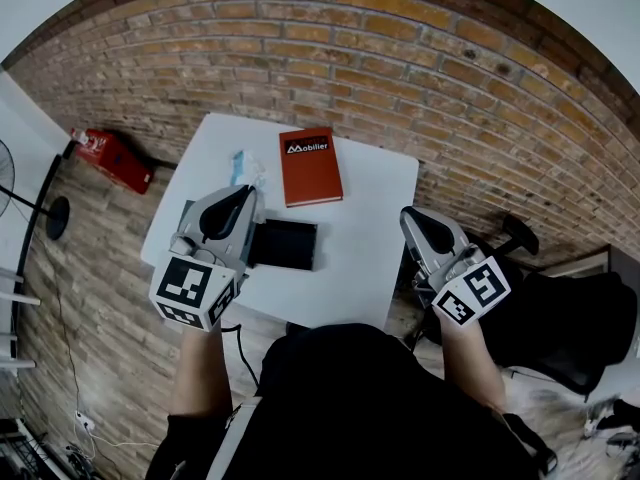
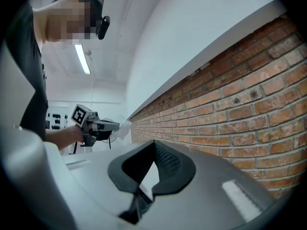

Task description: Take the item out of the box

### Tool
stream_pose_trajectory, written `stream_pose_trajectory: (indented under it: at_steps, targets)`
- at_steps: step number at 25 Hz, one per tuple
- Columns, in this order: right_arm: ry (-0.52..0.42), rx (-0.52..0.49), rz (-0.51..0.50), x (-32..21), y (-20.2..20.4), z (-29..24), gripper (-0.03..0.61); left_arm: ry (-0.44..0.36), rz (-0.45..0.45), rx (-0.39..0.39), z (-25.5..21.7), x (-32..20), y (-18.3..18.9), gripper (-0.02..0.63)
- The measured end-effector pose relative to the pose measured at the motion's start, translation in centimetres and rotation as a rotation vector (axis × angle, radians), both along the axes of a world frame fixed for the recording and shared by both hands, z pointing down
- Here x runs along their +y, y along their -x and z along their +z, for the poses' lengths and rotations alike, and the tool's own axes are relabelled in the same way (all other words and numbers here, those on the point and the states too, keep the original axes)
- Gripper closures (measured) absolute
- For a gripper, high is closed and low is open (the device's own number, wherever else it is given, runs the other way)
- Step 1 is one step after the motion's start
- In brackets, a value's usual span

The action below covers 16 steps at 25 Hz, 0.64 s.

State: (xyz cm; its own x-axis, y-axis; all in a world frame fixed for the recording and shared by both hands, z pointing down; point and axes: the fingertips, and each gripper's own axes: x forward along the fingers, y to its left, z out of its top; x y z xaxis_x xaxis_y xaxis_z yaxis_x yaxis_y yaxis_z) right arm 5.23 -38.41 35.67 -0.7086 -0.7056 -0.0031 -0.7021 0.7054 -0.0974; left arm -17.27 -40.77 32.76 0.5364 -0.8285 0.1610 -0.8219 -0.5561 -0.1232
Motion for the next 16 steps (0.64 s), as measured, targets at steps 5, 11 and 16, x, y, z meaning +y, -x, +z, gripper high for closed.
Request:
stream_pose_trajectory:
  at_steps: [5,11,16]
  targets:
    - [-0.001,0.010,-0.017,0.1,0.5,0.2,0.580,-0.007,0.005,0.008,-0.1,-0.3,-0.1,0.606]
    - [0.014,0.012,-0.012,0.3,0.3,0.6,0.580,0.019,0.025,0.022,0.5,-0.2,-0.9,0.606]
    - [0.020,0.016,-0.014,0.6,0.3,0.9,0.580,0.004,0.025,0.018,0.0,0.0,-0.9,0.606]
